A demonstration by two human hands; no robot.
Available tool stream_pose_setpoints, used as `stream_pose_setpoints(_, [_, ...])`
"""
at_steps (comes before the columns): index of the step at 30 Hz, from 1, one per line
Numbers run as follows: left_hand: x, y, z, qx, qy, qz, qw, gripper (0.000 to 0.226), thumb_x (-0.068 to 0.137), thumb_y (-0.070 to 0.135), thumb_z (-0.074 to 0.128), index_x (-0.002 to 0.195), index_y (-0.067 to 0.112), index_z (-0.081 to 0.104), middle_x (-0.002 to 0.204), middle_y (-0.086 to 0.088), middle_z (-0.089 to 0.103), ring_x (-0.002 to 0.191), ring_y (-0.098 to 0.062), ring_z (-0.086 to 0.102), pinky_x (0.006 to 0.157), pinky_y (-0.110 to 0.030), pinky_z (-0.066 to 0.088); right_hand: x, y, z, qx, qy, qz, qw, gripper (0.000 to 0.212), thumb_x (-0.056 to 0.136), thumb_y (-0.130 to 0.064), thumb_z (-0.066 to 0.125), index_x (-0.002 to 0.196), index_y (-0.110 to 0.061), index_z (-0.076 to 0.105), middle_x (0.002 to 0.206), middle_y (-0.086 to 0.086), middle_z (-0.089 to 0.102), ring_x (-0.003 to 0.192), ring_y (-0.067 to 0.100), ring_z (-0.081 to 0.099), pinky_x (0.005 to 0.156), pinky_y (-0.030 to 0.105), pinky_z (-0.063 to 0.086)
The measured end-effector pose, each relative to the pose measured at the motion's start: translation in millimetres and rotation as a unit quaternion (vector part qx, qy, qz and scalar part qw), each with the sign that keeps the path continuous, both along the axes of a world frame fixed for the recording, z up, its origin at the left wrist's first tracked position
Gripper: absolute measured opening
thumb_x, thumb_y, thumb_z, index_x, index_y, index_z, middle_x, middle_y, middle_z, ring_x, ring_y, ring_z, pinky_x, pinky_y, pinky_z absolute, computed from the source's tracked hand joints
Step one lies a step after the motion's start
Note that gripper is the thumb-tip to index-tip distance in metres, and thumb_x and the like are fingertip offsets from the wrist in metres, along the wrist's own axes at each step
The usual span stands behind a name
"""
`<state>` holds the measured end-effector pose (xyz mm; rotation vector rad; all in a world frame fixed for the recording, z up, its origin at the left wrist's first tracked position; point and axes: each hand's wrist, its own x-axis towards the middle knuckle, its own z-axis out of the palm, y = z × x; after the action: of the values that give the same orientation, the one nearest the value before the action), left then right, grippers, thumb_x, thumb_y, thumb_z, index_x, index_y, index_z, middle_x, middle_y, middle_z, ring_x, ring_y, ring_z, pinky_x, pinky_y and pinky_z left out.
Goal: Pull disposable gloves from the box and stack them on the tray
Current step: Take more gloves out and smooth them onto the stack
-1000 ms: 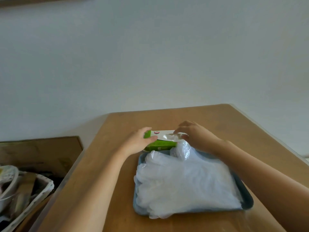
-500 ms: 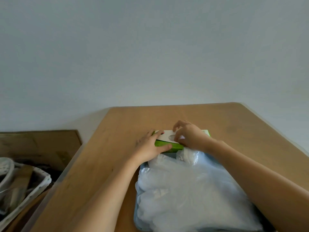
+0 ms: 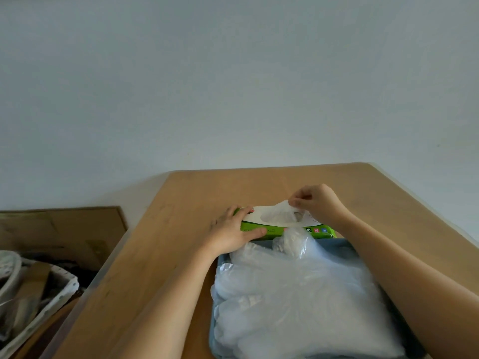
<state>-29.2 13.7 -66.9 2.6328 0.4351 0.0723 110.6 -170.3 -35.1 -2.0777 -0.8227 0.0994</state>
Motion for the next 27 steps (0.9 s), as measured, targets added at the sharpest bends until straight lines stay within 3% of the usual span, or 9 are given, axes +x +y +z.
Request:
stream_pose_setpoints(4, [-1.1, -1.1, 0.3, -0.006, -0.003, -0.001, 1.0, 0.071, 0.086, 0.064, 0.052, 0.146, 0.036, 0.028, 0.153, 0.005, 0.022, 0.139, -0.022, 0.028, 0.114, -0.045, 0.022, -1.1, -8.3, -1.8, 0.017, 0.034, -0.029, 0.999, 0.014, 0.082, -0.016, 0.072, 0.068, -0.015, 0.07, 0.064, 0.002, 0.065, 0.053, 0.01, 0.047, 0.051, 0.021, 0.038])
stream_pose_setpoints(10, [-1.2, -1.0, 3.9, -0.025, 0.002, -0.001, 1.0, 0.074, 0.083, 0.065, 0.054, 0.146, 0.036, 0.029, 0.157, 0.004, 0.018, 0.142, -0.022, 0.025, 0.115, -0.047, 0.023, -13.2, 0.0, 11.8, 0.003, -0.032, 0.01, 0.999, 0.013, 0.086, -0.017, 0.068, 0.075, -0.011, 0.065, 0.067, 0.001, 0.063, 0.056, 0.004, 0.05, 0.051, 0.011, 0.035])
stream_pose_setpoints(12, [-1.5, -2.5, 5.8, -0.023, 0.005, -0.003, 1.0, 0.074, 0.085, 0.064, 0.054, 0.148, 0.035, 0.027, 0.159, 0.004, 0.014, 0.143, -0.022, 0.023, 0.115, -0.048, 0.022, -17.9, 0.1, 18.5, -0.04, -0.068, 0.018, 0.997, 0.02, 0.079, -0.023, 0.076, 0.074, -0.01, 0.062, 0.067, 0.0, 0.063, 0.058, 0.008, 0.051, 0.055, 0.016, 0.038])
stream_pose_setpoints(14, [-1.4, -2.5, 4.6, -0.03, 0.002, -0.009, 1.0, 0.075, 0.085, 0.063, 0.053, 0.148, 0.034, 0.026, 0.159, 0.004, 0.012, 0.144, -0.021, 0.021, 0.115, -0.048, 0.023, -21.8, -1.0, 20.6, -0.148, -0.103, -0.004, 0.984, 0.029, 0.071, -0.035, 0.082, 0.071, -0.015, 0.06, 0.068, -0.001, 0.064, 0.061, 0.011, 0.054, 0.059, 0.027, 0.042])
stream_pose_setpoints(16, [-1.2, -1.1, 2.7, -0.042, -0.005, -0.01, 0.999, 0.075, 0.085, 0.062, 0.054, 0.149, 0.033, 0.026, 0.159, 0.005, 0.011, 0.144, -0.021, 0.022, 0.115, -0.047, 0.024, -25.3, 1.8, 13.8, -0.223, -0.121, -0.02, 0.967, 0.024, 0.071, -0.037, 0.081, 0.075, -0.018, 0.067, 0.078, 0.001, 0.069, 0.071, 0.018, 0.061, 0.062, 0.027, 0.045])
stream_pose_setpoints(21, [-0.4, -0.6, 1.0, -0.062, -0.019, -0.008, 0.998, 0.073, 0.085, 0.059, 0.057, 0.148, 0.034, 0.029, 0.158, 0.004, 0.012, 0.143, -0.021, 0.022, 0.115, -0.045, 0.024, -28.0, 9.6, 0.0, -0.233, -0.127, 0.0, 0.964, 0.015, 0.087, -0.026, 0.065, 0.095, -0.017, 0.073, 0.096, 0.004, 0.071, 0.087, 0.022, 0.065, 0.078, 0.03, 0.051])
stream_pose_setpoints(25, [-0.3, 0.6, 2.0, -0.06, -0.013, -0.014, 0.998, 0.073, 0.085, 0.059, 0.057, 0.148, 0.033, 0.028, 0.158, 0.003, 0.013, 0.143, -0.022, 0.023, 0.115, -0.044, 0.024, -15.6, -3.7, 14.0, -0.146, -0.08, -0.001, 0.986, 0.024, 0.089, -0.026, 0.064, 0.067, -0.017, 0.065, 0.064, -0.004, 0.064, 0.062, 0.015, 0.056, 0.055, 0.018, 0.038])
stream_pose_setpoints(27, [-0.4, 1.5, 3.2, -0.069, -0.018, -0.016, 0.997, 0.073, 0.085, 0.058, 0.059, 0.147, 0.032, 0.031, 0.155, 0.002, 0.019, 0.141, -0.02, 0.026, 0.113, -0.039, 0.027, -9.1, -8.7, 19.7, -0.103, -0.053, -0.014, 0.993, 0.029, 0.089, -0.026, 0.065, 0.061, -0.017, 0.061, 0.058, -0.007, 0.059, 0.057, 0.013, 0.049, 0.049, 0.015, 0.034])
